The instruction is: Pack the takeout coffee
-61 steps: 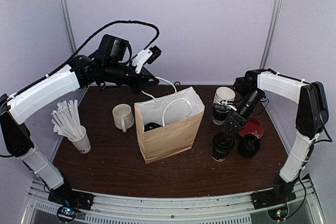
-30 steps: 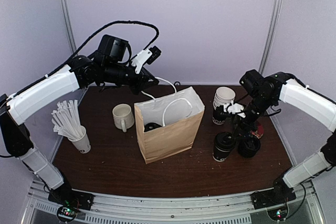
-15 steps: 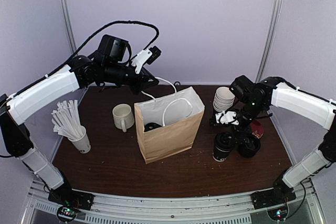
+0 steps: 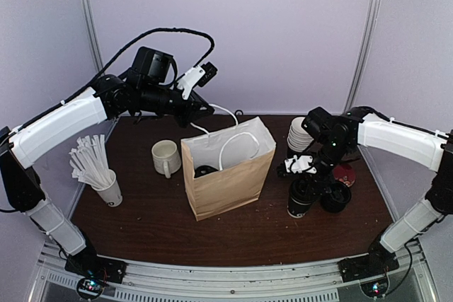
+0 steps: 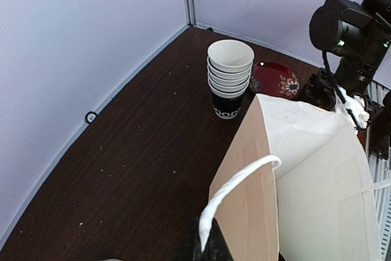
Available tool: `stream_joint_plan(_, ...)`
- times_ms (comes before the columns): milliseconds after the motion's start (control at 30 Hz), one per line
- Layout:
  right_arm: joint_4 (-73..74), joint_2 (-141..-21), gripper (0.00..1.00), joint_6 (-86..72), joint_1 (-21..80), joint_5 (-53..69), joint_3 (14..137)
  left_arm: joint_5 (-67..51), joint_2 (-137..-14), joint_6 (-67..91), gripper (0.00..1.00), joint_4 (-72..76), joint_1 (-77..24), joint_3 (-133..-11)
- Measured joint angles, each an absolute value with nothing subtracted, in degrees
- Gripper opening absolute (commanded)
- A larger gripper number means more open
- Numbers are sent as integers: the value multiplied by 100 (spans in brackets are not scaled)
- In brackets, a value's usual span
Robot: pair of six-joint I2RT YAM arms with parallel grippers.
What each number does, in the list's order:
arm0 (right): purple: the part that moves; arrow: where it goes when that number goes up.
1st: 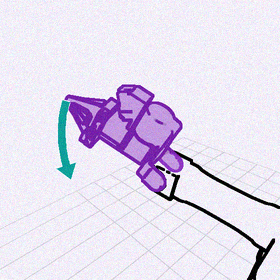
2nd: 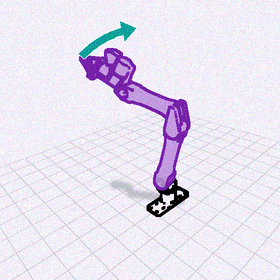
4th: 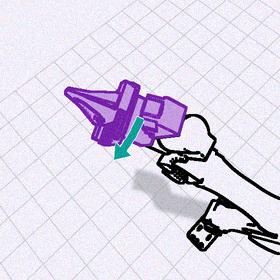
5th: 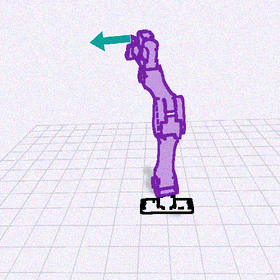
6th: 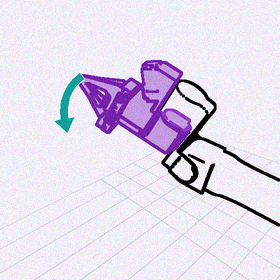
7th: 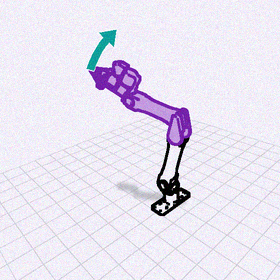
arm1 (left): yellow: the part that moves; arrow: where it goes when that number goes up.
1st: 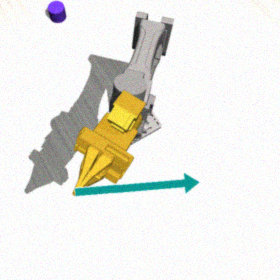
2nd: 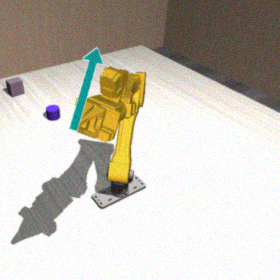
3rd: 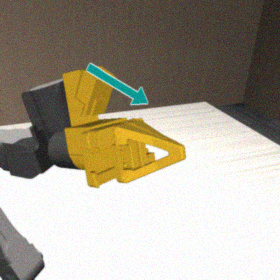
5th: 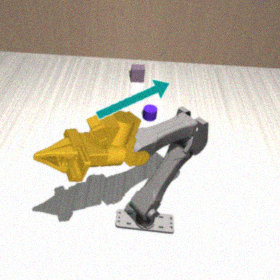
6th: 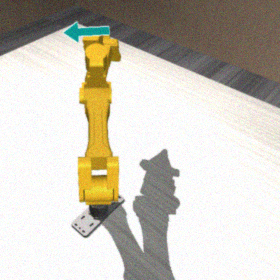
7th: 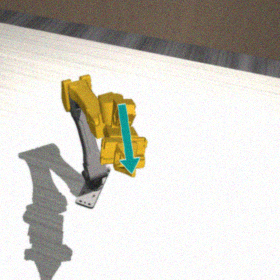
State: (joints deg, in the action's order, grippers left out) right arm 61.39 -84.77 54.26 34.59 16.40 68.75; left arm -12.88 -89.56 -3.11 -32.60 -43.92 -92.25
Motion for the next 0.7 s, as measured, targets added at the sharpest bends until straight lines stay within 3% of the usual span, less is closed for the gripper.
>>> stream_joint_plan(200,6128,-8482,76,5404,3544,1527,6873,-1295,-8956,-311,0,-3260,-4392,-9225)
stream_joint_plan(367,6099,-8425,57,5325,3638,1411,6831,-1306,-8956,-309,0,-3260,-4392,-9225)
stream_joint_plan(700,6928,-8049,51,5164,3640,1249,7734,-1396,-8958,-311,0,-3264,-4390,-9233)
